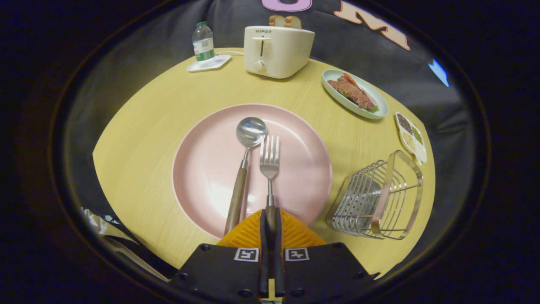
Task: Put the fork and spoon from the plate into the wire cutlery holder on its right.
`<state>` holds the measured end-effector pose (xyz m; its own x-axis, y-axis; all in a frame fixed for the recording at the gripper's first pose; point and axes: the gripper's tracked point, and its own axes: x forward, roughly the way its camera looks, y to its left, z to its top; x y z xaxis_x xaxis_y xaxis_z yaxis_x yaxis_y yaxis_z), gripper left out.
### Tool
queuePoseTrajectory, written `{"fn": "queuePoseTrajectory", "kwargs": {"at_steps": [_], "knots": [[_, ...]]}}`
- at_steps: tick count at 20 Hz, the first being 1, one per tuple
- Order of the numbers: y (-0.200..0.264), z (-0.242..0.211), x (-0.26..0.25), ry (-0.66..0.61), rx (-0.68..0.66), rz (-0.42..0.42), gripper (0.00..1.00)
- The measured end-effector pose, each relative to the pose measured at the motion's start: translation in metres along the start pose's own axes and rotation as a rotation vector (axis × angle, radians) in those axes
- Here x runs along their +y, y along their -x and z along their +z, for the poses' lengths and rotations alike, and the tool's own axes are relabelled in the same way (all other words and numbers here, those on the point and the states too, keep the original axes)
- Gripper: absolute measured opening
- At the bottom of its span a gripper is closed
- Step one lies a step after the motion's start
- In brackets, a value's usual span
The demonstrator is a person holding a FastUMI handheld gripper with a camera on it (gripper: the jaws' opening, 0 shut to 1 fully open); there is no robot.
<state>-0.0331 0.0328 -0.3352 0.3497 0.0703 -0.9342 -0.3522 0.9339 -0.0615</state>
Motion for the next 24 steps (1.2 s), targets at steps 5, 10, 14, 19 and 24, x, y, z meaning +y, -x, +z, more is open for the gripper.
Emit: {"fn": "queuePoseTrajectory", "kwargs": {"at_steps": [5, 10, 14, 19, 24], "knots": [[0.03, 0.011, -0.015, 0.025, 0.0, 0.008, 0.08], [0.065, 0.021, -0.043, 0.071, 0.012, 0.013, 0.09], [0.085, 0.022, -0.078, 0.125, 0.039, -0.017, 0.09], [0.102, 0.013, -0.114, 0.164, 0.097, -0.046, 0.09], [0.105, -0.007, -0.143, 0.161, 0.176, -0.08, 0.09]]}}
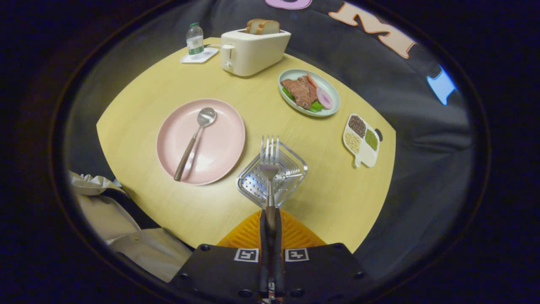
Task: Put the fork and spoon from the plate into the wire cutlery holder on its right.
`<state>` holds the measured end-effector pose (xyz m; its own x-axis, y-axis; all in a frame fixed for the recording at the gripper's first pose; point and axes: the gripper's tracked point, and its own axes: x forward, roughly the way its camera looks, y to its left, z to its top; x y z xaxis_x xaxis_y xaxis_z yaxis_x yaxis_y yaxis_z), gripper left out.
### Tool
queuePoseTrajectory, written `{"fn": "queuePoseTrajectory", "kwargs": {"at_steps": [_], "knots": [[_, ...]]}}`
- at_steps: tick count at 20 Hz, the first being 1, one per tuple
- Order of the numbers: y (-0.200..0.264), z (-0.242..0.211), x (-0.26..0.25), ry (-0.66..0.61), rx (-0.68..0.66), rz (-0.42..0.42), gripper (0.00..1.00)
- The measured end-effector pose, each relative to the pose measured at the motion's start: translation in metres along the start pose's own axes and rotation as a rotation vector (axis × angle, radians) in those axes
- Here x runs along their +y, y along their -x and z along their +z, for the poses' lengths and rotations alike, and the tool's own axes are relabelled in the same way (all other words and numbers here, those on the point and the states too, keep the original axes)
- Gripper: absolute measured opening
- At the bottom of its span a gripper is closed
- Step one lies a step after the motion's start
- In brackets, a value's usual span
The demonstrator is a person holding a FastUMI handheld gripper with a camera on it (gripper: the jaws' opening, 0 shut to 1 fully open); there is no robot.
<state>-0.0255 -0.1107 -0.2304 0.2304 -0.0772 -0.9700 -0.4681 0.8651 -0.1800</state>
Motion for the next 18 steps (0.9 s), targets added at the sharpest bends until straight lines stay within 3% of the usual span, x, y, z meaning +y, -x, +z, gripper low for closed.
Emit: {"fn": "queuePoseTrajectory", "kwargs": {"at_steps": [5, 12, 15, 18], "knots": [[-0.008, -0.01, -0.007, -0.005, 0.049, -0.001, 0.11], [-0.007, 0.005, -0.003, -0.049, 0.0, 0.015, 0.17], [-0.002, 0.011, -0.003, -0.075, -0.033, 0.007, 0.43], [0.001, 0.018, 0.001, -0.107, -0.092, 0.007, 0.55]]}}
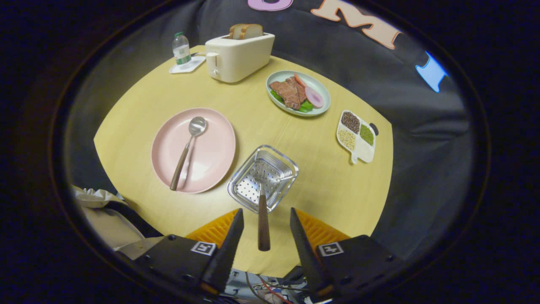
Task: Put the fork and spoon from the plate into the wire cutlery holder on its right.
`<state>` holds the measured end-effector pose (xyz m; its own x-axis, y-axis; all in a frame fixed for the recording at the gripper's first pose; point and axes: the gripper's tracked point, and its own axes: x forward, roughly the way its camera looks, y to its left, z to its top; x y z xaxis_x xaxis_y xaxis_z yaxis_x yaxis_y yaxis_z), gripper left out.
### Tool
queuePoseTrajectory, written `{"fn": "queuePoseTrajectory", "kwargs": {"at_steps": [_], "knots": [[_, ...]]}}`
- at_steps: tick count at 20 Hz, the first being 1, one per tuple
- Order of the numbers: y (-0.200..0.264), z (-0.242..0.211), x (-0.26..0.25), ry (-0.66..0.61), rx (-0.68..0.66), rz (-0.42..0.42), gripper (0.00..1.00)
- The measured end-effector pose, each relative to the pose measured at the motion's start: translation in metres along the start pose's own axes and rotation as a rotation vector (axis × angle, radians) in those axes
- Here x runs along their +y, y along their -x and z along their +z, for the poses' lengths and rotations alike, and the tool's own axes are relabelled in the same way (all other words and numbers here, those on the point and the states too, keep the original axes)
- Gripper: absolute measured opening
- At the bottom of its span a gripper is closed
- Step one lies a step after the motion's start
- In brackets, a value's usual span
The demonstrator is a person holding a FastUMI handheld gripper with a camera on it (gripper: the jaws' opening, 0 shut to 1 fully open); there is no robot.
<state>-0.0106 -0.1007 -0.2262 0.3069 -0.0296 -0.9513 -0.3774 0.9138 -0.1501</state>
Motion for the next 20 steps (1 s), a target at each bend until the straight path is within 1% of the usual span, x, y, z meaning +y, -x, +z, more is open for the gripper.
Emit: {"fn": "queuePoseTrajectory", "kwargs": {"at_steps": [6, 10, 14, 16, 17, 20], "knots": [[0.009, 0.028, 0.026, -0.102, -0.194, -0.002, 0.82], [0.017, 0.052, 0.054, -0.153, -0.365, 0.008, 0.99], [0.02, 0.069, 0.088, -0.174, -0.486, 0.038, 0.99], [0.02, 0.076, 0.098, -0.186, -0.54, 0.03, 0.99], [0.018, 0.078, 0.103, -0.19, -0.554, 0.025, 0.99], [0.01, 0.08, 0.128, -0.208, -0.579, 0.052, 0.99]]}}
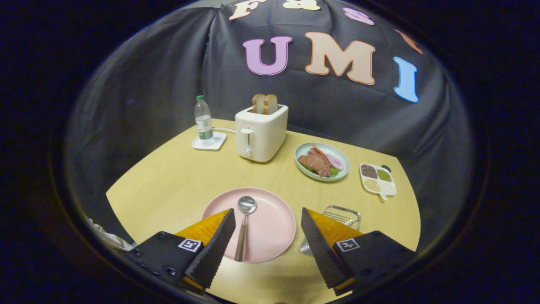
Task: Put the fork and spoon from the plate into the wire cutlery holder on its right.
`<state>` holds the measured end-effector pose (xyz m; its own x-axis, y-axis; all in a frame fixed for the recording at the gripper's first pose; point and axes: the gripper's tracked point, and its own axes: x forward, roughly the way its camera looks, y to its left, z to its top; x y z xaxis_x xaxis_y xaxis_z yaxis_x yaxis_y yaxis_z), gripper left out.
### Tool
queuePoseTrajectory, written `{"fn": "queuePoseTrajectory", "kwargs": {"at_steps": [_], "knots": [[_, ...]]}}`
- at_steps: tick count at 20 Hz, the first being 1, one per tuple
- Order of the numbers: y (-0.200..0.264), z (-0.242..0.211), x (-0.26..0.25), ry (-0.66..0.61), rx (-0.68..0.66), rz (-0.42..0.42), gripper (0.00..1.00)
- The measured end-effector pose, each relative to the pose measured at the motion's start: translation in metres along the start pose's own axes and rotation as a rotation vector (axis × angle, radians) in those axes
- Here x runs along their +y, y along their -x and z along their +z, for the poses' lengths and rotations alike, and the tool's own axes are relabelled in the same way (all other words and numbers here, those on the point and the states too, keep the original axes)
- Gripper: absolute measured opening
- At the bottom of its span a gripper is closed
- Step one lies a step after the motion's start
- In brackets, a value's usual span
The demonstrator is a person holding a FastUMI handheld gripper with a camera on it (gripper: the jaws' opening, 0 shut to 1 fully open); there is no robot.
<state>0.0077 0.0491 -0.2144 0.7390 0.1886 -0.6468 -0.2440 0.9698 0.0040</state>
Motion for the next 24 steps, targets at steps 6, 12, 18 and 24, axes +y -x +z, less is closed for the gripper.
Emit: {"fn": "queuePoseTrajectory", "kwargs": {"at_steps": [6, 12, 18, 24], "knots": [[-0.021, -0.032, 0.02, 0.042, 0.01, 0.005, 1.0], [-0.048, -0.067, 0.026, 0.055, 0.093, 0.008, 0.99], [-0.067, -0.095, 0.025, 0.071, 0.18, 0.003, 0.99], [-0.068, -0.108, 0.028, 0.095, 0.226, 0.013, 0.87]]}}
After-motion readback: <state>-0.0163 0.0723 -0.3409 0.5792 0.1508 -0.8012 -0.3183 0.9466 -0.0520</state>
